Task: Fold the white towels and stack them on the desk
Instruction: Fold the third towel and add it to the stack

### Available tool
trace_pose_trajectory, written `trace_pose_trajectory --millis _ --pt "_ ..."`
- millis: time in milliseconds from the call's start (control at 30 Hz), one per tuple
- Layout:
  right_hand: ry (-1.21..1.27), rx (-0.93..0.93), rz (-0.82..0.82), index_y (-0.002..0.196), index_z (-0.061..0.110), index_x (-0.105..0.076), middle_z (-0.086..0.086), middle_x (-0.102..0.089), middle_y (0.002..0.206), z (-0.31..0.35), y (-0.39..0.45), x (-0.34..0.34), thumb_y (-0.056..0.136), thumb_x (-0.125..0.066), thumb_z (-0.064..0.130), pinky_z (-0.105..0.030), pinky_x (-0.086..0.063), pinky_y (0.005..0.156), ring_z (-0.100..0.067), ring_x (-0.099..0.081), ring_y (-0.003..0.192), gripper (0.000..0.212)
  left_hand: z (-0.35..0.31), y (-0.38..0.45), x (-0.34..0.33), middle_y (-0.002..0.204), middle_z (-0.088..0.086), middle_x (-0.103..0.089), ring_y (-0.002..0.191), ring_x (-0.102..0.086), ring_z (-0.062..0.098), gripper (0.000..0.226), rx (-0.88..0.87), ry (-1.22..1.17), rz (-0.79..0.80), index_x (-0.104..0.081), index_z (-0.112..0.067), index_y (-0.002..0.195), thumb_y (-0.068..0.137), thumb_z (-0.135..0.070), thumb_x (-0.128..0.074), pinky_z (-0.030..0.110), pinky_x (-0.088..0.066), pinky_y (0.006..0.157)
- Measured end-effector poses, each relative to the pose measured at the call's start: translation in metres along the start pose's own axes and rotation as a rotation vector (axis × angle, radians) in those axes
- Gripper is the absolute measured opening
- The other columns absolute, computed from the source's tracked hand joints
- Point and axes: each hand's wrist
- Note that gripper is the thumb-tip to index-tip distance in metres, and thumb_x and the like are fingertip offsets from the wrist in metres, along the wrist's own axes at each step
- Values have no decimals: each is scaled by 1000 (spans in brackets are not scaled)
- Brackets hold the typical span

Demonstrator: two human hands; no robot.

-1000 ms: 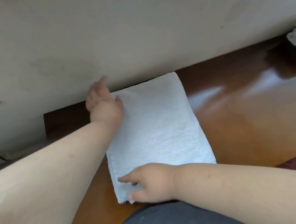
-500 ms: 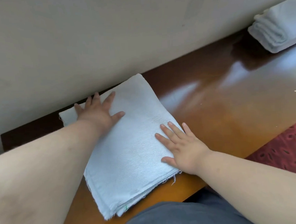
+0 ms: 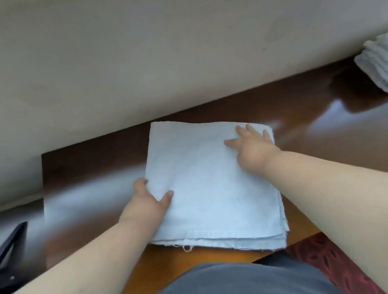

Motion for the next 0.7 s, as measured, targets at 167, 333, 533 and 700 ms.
trace_pose_trajectory --millis 167,333,533,700 --pt "133 98 -276 158 33 -15 -3 -2 169 37 -13 -29 103 -30 45 -52 2 122 -24 7 155 59 -5 -35 -14 154 6 -18 140 -16 27 87 -227 294 -285 -14 -30 145 79 -71 -55 40 -10 117" --pt "87 -12 -181 159 29 8 0 16 168 24 0 -44 98 -17 64 -53 8 122 -22 19 153 74 -76 1 2 166 2 10 150 16 23 62 -849 612 -167 -6 -34 157 101 -44 -31 37 22 115" --pt "-43 10 -219 158 30 15 2 19 167 -30 9 -48 91 -4 75 -52 8 123 -20 21 152 83 -101 65 10 164 1 21 150 20 27 81 -655 755 -127 16 -48 150 83 -81 -15 53 11 119" --pt "-55 94 -247 159 29 7 0 11 168 -46 25 -41 92 -7 75 -53 2 123 -21 15 154 83 -96 71 -1 165 2 17 150 20 24 84 -602 628 -155 15 -44 152 81 -84 -5 52 11 119"
Point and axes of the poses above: each hand's wrist, its own y-axis towards the middle knuckle, its own x-axis out of the back of the hand, z = x × y
